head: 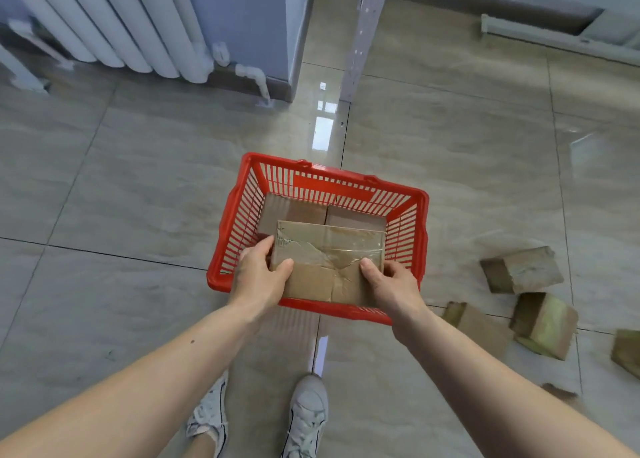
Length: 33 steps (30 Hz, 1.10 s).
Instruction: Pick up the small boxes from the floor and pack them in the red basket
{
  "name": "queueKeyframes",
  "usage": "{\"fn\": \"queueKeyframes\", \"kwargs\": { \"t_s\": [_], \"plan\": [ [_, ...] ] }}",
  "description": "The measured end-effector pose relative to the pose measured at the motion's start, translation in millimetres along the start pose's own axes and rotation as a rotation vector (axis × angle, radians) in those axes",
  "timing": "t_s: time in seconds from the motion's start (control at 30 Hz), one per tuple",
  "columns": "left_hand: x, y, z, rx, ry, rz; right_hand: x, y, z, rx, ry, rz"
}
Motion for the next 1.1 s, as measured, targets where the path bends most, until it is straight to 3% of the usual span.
{"fn": "queueKeyframes", "kwargs": {
  "t_s": [0.17, 0.63, 0.93, 1.1],
  "plan": [
    [52, 20, 2, -0.023, 0.081, 0.043, 35, -10, -58, -0.021, -0.008, -0.044],
    [158, 127, -55, 0.301, 0.164, 0.115, 133, -83, -168, -0.226, 0.021, -0.164],
    [185, 159, -71, 0.265, 0.214, 0.217, 150, -96, -191, -0.161, 0.211, -0.249],
    [166, 132, -59, 0.248, 0.183, 0.181, 130, -79, -170, -0.120, 0.125, -0.245]
  ]
}}
Point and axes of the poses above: each hand's wrist, its own x-axis towards the middle knuckle, its own z-axis out of the back of the hand, y = z × x, the point moved 3 cm from there along x, towards the middle knuckle, and after that the axes turned 8 degrees about -y, right-handed, at the moved point
